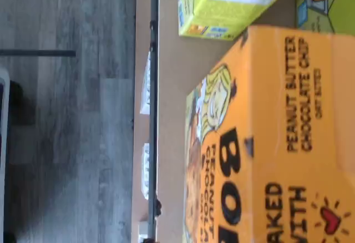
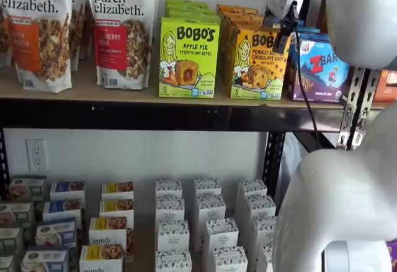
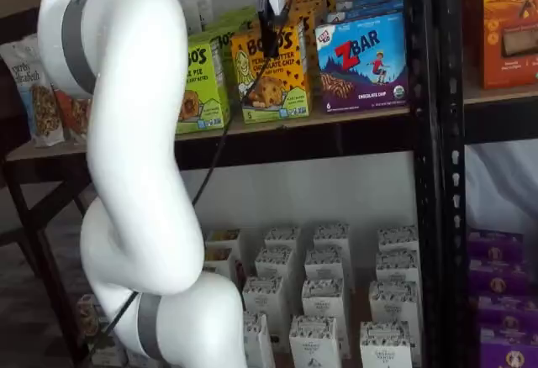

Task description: Pick up the orange box on the top shelf, the fifth box from the left

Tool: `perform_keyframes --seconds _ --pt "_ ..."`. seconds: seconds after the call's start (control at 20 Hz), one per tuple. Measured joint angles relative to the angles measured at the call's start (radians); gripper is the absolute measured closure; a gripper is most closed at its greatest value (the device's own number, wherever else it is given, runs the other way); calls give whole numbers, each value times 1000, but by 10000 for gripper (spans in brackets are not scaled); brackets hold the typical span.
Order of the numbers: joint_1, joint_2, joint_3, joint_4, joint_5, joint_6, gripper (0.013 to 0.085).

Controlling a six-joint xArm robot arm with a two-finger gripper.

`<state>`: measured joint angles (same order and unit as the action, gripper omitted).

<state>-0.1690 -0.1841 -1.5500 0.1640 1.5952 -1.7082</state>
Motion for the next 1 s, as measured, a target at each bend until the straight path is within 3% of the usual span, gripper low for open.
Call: perform_keyframes --seconds 0.45,1.0 --pt "-31 57 -59 -19 55 -33 130" --pt "7 144 -158 -47 131 1 130"
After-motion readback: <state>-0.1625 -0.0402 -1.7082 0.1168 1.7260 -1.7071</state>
